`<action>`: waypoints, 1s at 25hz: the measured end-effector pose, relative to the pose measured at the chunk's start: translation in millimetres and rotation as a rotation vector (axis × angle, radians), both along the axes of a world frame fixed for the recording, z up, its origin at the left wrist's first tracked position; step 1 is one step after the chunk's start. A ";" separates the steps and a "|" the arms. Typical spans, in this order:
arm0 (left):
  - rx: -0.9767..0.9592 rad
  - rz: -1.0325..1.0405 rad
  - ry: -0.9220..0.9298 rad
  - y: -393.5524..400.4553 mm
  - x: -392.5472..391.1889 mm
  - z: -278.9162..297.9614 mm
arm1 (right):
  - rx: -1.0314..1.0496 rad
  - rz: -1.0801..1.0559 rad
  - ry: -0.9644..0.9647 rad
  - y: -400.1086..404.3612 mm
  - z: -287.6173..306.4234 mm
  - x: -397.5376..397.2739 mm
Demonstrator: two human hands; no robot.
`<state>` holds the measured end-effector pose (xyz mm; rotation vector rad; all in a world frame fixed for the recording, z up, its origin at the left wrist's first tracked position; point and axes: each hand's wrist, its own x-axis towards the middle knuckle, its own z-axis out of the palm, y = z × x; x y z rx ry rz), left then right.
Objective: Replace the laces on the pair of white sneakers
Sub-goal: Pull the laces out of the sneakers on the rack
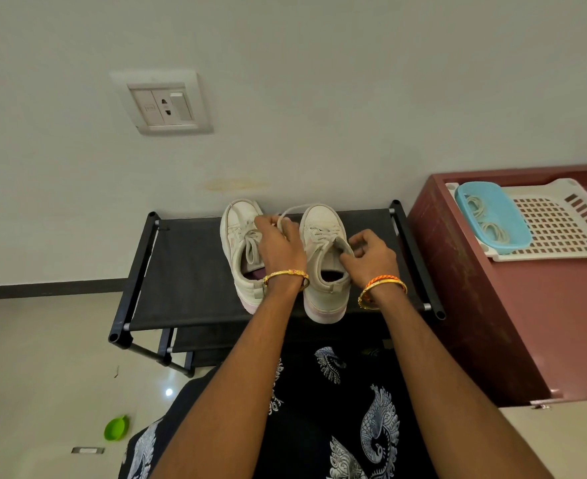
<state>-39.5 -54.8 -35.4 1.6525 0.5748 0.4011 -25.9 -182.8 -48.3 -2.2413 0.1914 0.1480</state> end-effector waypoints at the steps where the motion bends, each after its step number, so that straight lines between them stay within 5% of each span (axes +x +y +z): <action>1: 0.148 -0.012 -0.004 -1.4 -4.0 3.7 | -0.037 0.043 -0.045 2.9 -0.7 0.2; 5: 0.550 -0.112 -0.044 -0.4 -12.7 8.3 | -0.134 0.181 -0.249 11.3 -3.3 4.2; 9: 0.589 -0.413 0.251 -3.9 -17.7 -2.7 | -0.281 0.205 -0.322 12.1 -4.4 6.9; 12: 0.699 -0.373 0.320 -5.9 -18.5 -13.2 | -0.325 0.180 -0.382 15.5 -3.3 5.1; 17: 0.619 -0.290 0.298 -16.5 -22.2 -18.9 | -0.254 0.129 -0.360 18.9 -5.7 4.8; 20: 0.649 -0.245 0.311 -19.7 -24.8 -20.9 | -0.032 0.005 -0.266 22.2 -7.6 9.4; 25: 0.611 -0.252 0.324 -19.2 -24.3 -22.0 | 0.679 -0.419 0.250 16.6 2.8 24.6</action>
